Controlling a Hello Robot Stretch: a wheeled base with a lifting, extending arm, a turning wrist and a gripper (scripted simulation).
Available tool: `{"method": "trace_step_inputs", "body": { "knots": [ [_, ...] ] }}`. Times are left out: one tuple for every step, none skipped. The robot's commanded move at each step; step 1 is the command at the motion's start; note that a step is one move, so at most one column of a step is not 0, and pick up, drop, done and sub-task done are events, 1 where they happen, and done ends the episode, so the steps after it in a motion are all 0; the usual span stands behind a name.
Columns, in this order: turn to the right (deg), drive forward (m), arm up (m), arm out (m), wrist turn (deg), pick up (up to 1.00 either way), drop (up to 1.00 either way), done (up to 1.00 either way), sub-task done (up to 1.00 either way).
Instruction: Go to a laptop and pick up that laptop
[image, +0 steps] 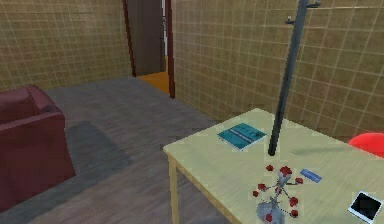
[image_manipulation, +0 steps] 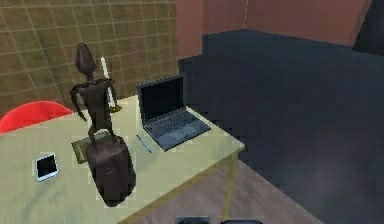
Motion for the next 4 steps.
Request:
{"method": "trace_step_inputs", "body": {
  "knots": [
    [0.0, 0.0, 0.0, 0.5, 0.0, 0.0, 0.0, 0.0, 0.0],
    [0.0, 0.0, 0.0, 0.0, 45.0, 0.0, 0.0, 0.0, 0.0],
    [0.0, 0.0, 0.0, 0.0, 45.0, 0.0, 0.0, 0.0, 0.0],
    [0.0, 0.0, 0.0, 0.0, 45.0, 0.0, 0.0, 0.0, 0.0]
  ]
}}
